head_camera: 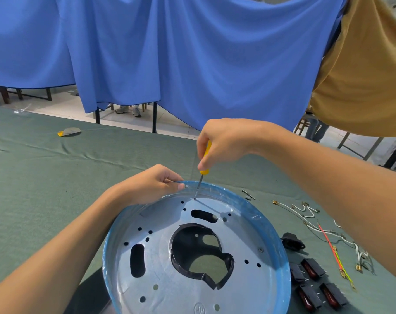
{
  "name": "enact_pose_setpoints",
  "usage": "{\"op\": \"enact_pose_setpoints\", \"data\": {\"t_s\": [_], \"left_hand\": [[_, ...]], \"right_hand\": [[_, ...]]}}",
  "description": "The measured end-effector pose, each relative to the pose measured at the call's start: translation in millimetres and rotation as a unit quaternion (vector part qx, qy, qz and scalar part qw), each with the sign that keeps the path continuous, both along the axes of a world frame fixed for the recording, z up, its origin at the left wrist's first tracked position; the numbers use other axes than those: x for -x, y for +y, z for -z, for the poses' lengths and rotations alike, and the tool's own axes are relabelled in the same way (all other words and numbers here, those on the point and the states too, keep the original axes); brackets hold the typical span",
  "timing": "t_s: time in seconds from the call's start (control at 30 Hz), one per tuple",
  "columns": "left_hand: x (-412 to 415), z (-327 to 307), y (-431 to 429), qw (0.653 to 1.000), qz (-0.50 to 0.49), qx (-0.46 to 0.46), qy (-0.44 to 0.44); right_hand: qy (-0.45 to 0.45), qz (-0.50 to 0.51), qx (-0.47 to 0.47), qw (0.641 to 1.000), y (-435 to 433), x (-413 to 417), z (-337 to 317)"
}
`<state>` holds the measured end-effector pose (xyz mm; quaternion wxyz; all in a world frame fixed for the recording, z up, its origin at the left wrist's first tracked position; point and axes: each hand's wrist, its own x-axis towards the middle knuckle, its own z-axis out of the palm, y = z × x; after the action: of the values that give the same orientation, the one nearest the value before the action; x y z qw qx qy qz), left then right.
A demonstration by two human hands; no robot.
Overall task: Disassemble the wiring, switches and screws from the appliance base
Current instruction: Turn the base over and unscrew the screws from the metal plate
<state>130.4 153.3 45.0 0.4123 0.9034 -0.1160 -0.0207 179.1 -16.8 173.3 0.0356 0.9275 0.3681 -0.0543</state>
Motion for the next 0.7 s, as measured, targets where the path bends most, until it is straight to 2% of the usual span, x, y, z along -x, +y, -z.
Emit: {"op": "enact_pose_setpoints", "data": {"t_s": [0.1, 0.23, 0.33, 0.53, 0.7], "left_hand": [[2, -2, -1, 1.0, -0.004, -0.001, -0.006], [2, -2, -1, 1.0, -0.001, -0.006, -0.007], [2, -1, -1, 1.0, -0.003, -0.004, -0.008], [2, 0, 0, 1.0, 0.001, 0.006, -0.008], [2, 0, 0, 1.0, 0.003, 0.005, -0.004]], "right_hand": [[0.037, -0.006, -0.028, 0.999, 1, 0, 4], [-0.012, 0.043, 0.015, 0.999, 3, -1, 3], [-0.004, 0.021, 0.051, 0.998, -1, -2, -2], [0.049, -0.001, 0.029, 0.998, -7, 2, -1], [-0.011, 0.009, 0.044, 0.999, -2, 2, 2]]}}
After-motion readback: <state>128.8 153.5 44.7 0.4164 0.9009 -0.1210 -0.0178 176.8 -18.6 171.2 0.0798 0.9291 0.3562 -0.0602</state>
